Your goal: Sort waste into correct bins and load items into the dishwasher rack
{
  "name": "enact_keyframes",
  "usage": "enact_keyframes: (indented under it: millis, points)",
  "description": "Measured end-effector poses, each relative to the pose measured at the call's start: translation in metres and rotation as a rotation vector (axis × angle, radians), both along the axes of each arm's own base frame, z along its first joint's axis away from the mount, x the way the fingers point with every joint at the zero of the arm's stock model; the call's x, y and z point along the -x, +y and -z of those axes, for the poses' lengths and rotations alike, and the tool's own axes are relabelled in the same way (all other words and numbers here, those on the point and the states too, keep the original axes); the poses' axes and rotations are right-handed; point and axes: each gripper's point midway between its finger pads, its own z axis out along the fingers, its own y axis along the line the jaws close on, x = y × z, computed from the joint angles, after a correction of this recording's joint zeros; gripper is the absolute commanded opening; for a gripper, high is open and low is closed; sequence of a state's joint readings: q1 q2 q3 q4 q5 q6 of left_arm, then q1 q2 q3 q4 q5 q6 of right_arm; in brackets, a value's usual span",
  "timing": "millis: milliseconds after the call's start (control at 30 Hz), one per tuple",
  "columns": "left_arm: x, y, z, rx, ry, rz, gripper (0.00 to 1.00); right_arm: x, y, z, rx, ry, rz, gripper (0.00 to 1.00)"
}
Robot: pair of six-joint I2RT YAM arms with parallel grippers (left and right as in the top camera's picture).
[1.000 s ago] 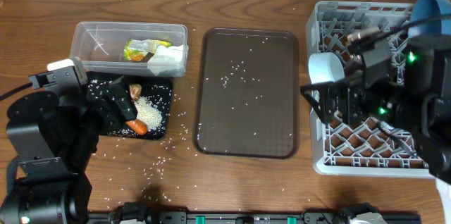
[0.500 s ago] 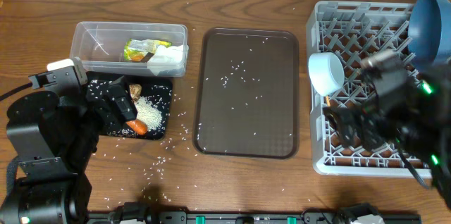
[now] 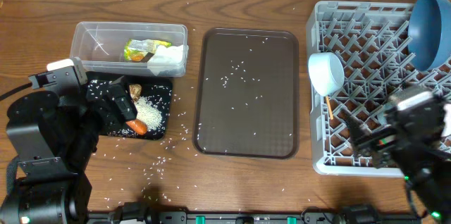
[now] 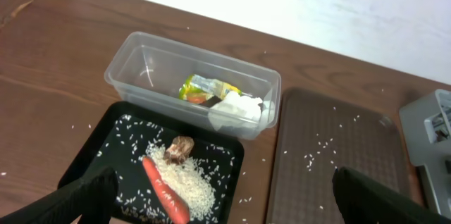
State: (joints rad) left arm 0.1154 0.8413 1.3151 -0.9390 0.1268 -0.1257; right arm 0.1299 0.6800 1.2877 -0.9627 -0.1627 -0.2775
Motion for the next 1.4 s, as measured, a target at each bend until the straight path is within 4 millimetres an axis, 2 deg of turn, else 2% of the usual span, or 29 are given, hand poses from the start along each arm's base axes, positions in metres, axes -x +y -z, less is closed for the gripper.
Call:
enact_keyframes:
  millis: [167,333,467,567,800,1133,1400]
  points:
    - [0.000,0.000,0.000,0.000,0.000,0.000,0.98,-0.015,0.003,0.059,-0.019,-0.004,-0.017,0.99]
    - [0.000,0.000,0.000,0.000,0.000,-0.001,0.98,-0.018,0.008,0.115,-0.038,-0.036,-0.043,0.99]
    - [0.000,0.000,0.000,0.000,0.000,-0.001,0.98,-0.016,0.008,0.153,-0.071,-0.045,-0.040,0.99]
    - [0.000,0.000,0.000,0.000,0.000,-0.001,0.98,-0.012,0.009,0.174,-0.089,-0.061,-0.040,0.99]
    - [0.000,0.000,0.000,0.000,0.001,-0.001,0.98,-0.012,0.009,0.195,-0.108,-0.168,-0.045,0.99]
    - [0.000,0.000,0.000,0.000,0.000,-0.001,0.98,-0.031,0.011,0.220,-0.117,-0.273,-0.052,0.99]
    - [0.000,0.000,0.000,0.000,0.000,-0.001,0.98,-0.031,0.011,0.221,-0.117,-0.278,-0.052,0.99]
